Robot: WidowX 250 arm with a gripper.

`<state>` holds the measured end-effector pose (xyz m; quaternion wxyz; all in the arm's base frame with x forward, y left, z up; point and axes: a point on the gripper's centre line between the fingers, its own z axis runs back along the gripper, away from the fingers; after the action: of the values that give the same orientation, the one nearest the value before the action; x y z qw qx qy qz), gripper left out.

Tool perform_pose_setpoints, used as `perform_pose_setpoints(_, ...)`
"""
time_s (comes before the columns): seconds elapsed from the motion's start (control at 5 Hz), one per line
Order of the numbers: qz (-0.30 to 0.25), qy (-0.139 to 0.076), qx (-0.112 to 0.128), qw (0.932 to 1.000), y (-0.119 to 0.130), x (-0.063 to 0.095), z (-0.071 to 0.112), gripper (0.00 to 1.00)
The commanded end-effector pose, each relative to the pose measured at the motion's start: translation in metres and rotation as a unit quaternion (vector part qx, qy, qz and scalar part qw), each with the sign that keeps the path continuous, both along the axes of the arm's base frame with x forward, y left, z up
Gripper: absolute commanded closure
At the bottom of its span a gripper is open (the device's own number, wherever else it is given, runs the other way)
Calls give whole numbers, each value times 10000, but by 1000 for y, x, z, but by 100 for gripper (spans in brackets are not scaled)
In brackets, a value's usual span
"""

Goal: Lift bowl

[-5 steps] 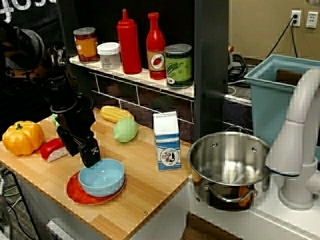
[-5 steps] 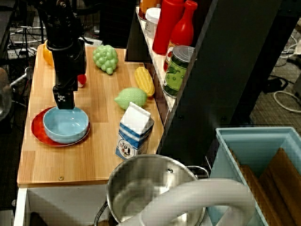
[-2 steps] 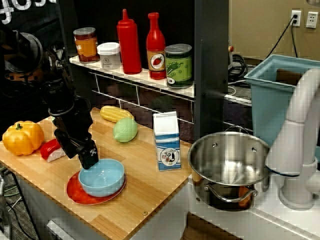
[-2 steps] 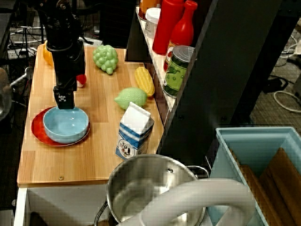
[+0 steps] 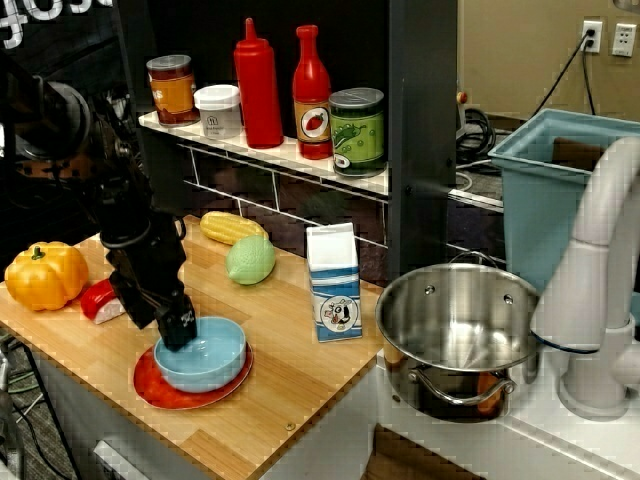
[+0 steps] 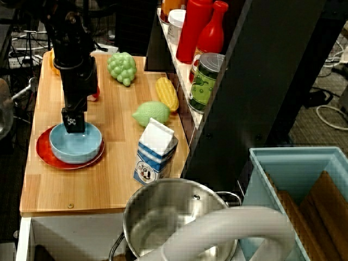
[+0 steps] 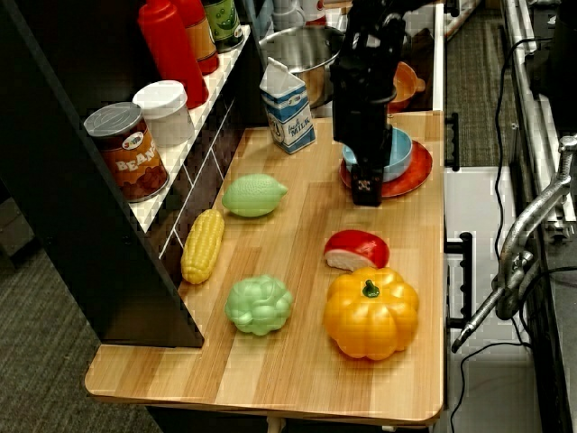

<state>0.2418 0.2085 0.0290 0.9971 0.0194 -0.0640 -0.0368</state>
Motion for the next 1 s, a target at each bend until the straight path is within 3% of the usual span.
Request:
perform_pose_setpoints(0.0, 94, -154, -38, 9998, 10, 8, 12, 100)
perform_pose_setpoints(0.8, 144, -95, -99, 9998, 14, 8, 16, 100)
